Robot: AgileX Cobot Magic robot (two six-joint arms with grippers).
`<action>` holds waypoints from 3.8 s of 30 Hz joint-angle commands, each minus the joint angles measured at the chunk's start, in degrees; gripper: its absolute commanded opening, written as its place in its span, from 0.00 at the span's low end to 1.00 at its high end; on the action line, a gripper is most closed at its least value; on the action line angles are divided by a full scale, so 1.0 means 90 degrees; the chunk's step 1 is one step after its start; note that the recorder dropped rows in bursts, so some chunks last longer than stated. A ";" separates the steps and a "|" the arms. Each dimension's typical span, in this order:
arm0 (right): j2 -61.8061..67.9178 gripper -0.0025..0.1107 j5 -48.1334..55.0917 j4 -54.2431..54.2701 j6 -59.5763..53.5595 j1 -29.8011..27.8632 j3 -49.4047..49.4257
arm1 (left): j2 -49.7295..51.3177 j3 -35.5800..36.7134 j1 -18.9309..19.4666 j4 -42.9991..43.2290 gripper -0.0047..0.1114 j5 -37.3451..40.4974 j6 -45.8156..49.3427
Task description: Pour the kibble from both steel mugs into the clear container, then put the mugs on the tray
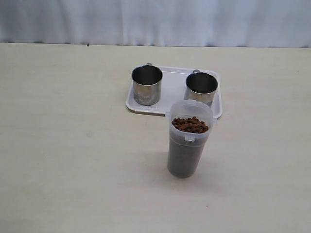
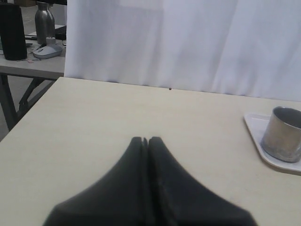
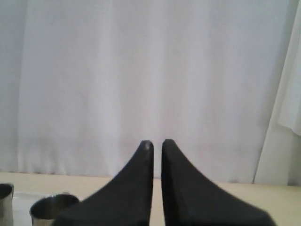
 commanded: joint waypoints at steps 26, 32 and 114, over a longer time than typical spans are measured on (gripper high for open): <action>-0.0049 0.06 0.2206 -0.0120 0.0109 -0.0360 0.0026 | -0.0022 0.0015 -0.0051 0.0119 0.04 -0.0083 -0.0005; -0.0049 0.06 0.2206 -0.0120 0.0109 -0.0360 0.0026 | -0.0022 0.0015 -0.0051 0.0119 0.04 -0.0083 -0.0005; -0.0049 0.06 0.2206 -0.0120 0.0109 -0.0360 0.0026 | -0.0022 0.0015 0.0150 -0.0377 0.04 -0.0377 0.1154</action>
